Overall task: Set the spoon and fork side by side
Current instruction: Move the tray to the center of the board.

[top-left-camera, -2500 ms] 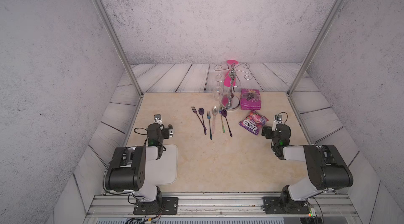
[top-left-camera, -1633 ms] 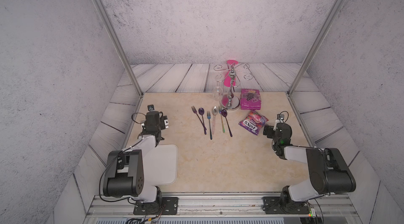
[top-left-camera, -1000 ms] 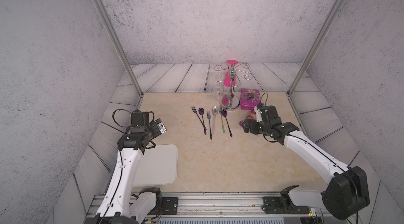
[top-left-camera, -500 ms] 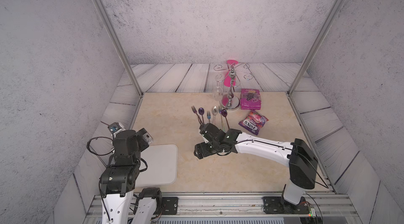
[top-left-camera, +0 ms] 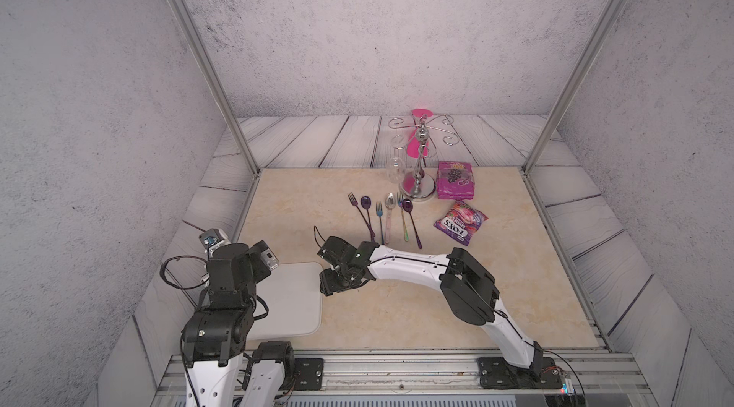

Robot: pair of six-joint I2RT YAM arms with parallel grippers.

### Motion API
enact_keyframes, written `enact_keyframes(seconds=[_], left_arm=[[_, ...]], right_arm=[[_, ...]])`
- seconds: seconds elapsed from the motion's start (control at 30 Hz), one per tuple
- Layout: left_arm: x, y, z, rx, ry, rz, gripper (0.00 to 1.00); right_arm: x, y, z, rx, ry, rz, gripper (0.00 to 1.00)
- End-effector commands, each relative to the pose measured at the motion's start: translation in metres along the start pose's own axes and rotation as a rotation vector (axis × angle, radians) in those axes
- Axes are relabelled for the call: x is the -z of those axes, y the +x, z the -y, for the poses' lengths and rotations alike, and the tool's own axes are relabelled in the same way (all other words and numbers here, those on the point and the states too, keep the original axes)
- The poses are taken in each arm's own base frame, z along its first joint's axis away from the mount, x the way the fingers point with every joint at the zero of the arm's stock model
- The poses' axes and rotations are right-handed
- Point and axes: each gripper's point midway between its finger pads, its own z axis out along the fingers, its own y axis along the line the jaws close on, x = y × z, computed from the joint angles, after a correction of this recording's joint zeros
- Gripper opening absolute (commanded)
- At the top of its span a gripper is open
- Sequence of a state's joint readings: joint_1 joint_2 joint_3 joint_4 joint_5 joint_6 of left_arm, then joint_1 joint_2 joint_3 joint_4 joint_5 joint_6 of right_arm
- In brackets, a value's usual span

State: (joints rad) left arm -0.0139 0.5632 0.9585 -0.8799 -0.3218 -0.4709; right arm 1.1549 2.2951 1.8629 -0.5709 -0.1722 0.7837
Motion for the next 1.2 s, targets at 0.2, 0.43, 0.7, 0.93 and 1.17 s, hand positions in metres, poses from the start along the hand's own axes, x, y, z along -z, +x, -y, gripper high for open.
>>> enact_keyframes(seconds=[0.2,0.43,0.7,0.93,1.17], left_arm=[[-0.005,0.006,0.003,-0.074,0.009,0.007,1.00],[-0.003,0.004,0.008,-0.083,0.032,0.014,0.99],[-0.005,0.005,0.017,-0.087,0.071,-0.004,0.99],[-0.006,0.006,0.028,-0.100,0.115,-0.032,0.99],[-0.012,0.014,0.037,-0.107,0.149,-0.078,0.99]], right_arm=[[-0.027,0.013,-0.002,-0.055,0.010,-0.073,0.39],[-0.031,0.016,0.007,-0.075,0.033,-0.087,0.30],[-0.029,0.017,0.018,-0.096,0.059,-0.095,0.00],[0.020,0.025,0.061,-0.060,0.150,-0.079,0.00],[0.092,0.063,0.162,-0.125,0.265,-0.058,0.00]])
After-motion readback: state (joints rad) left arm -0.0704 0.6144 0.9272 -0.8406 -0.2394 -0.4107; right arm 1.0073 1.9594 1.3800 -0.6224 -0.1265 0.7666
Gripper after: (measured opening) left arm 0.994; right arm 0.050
